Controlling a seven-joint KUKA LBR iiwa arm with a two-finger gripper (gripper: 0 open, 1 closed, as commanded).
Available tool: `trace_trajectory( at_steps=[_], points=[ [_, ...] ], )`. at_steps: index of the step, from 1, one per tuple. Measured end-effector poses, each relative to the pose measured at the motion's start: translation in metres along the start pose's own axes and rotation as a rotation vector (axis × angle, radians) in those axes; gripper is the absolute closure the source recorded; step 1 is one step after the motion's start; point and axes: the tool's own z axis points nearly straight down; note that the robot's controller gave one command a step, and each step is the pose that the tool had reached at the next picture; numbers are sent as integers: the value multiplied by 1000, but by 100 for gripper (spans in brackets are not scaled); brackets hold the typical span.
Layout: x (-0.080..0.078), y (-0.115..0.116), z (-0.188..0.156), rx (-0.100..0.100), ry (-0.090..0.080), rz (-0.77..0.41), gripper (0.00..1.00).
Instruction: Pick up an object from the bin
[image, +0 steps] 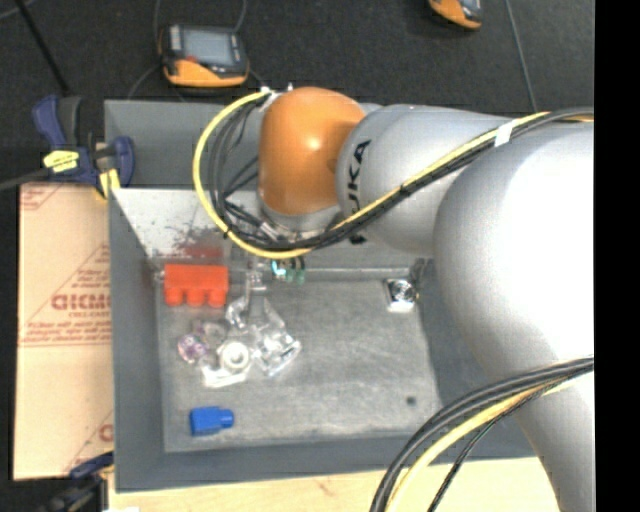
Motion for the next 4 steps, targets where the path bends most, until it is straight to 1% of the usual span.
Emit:
trace_trajectory(
  at_steps=[1, 2, 3, 4],
  points=[
    [87, 7, 50, 1, -3, -160, 0],
    [84, 7, 48, -1, -9, -155, 100],
    [85, 7, 48, -1, -8, -154, 0],
    [140, 85, 59, -3, -4, -104, 0]
  ],
)
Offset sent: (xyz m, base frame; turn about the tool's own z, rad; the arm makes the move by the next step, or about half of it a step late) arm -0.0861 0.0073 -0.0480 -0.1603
